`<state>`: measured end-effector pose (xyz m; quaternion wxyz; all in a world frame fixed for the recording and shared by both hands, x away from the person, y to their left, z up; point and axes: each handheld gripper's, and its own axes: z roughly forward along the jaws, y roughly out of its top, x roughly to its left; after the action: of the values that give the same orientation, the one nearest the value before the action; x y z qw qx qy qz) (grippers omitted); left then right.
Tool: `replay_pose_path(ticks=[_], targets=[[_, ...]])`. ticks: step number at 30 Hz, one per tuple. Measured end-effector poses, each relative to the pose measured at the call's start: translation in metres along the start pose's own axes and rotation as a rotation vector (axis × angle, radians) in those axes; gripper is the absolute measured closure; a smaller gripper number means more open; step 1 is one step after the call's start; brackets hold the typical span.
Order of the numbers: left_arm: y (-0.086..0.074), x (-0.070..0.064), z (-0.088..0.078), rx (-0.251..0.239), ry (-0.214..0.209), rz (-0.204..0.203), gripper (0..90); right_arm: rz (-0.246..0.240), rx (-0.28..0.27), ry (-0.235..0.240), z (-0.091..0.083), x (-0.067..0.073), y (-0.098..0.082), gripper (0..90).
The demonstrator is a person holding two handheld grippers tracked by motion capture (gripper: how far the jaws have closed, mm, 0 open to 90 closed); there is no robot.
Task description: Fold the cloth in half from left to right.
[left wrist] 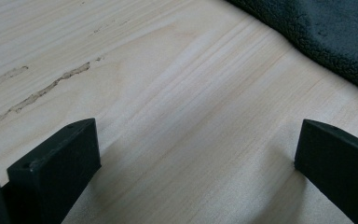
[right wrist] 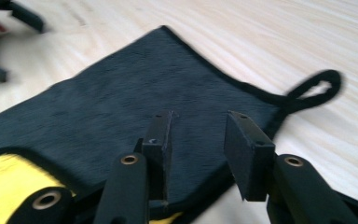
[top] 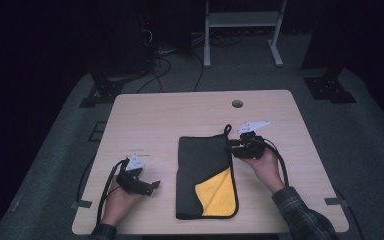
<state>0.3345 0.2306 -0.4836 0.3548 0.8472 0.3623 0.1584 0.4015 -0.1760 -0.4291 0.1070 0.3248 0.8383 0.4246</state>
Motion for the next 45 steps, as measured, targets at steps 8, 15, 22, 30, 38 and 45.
replay_pose_path(ticks=[8,15,22,30,38,45], targets=[[0.000,0.000,0.000,0.003,0.000,0.003,0.0,-0.066,0.013,0.078,-0.004,0.032,-0.004,56.5],[0.000,0.000,0.000,0.002,0.000,0.002,0.0,-0.102,0.021,0.133,-0.003,0.054,-0.009,51.8],[0.000,0.000,0.000,0.002,0.000,0.002,0.0,-0.138,0.037,0.195,0.010,0.077,-0.009,48.3],[0.000,0.000,0.000,0.003,0.000,0.002,0.0,-0.167,0.062,0.261,0.029,0.098,-0.008,46.7],[0.000,0.000,0.000,0.003,0.000,0.006,0.0,-0.186,0.116,0.302,0.052,0.117,-0.012,40.9],[0.000,0.000,0.000,0.003,0.000,0.005,0.0,-0.262,0.164,0.250,0.062,0.125,-0.019,47.5]])
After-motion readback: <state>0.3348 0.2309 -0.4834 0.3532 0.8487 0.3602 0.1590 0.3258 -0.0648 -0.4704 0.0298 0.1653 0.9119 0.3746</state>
